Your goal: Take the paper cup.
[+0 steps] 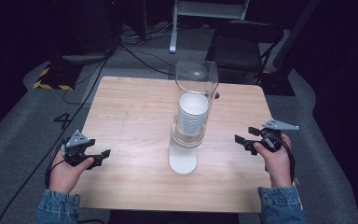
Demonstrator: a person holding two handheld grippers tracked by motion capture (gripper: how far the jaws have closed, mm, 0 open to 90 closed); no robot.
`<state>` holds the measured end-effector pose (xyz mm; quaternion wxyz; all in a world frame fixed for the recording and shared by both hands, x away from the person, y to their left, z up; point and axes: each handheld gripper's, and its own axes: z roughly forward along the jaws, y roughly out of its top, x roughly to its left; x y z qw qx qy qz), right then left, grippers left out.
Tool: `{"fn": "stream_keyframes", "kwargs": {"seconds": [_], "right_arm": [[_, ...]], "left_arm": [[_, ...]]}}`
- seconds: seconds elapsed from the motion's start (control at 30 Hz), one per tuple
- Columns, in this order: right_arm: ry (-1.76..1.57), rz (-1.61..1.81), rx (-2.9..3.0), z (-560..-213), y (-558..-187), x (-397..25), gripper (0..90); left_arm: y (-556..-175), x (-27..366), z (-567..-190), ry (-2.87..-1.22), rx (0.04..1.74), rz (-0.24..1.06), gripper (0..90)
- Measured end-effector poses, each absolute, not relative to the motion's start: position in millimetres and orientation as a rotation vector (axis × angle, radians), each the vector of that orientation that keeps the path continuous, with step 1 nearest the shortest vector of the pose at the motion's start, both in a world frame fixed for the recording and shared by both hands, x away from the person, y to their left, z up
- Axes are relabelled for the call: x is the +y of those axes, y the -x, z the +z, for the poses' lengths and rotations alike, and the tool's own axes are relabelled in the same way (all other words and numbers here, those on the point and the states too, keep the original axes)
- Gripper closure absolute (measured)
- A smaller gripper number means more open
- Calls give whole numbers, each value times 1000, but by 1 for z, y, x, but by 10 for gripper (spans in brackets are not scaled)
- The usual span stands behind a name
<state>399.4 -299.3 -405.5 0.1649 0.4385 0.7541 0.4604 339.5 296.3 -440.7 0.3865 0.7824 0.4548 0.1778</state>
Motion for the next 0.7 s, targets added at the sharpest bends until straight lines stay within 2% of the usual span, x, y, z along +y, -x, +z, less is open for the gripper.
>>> {"fn": "stream_keyframes", "kwargs": {"seconds": [0.1,0.4,0.7], "right_arm": [[-1272,1313,2112,-406,-400,-298,163],[-1217,1366,2131,-398,-404,-280,166],[-1062,1409,2242,-390,-402,-240,164]], "left_arm": [[-338,297,-441,-1994,1160,447,236],[-327,307,-442,-1983,1192,465,234],[-320,315,-444,-1972,1213,468,234]]}}
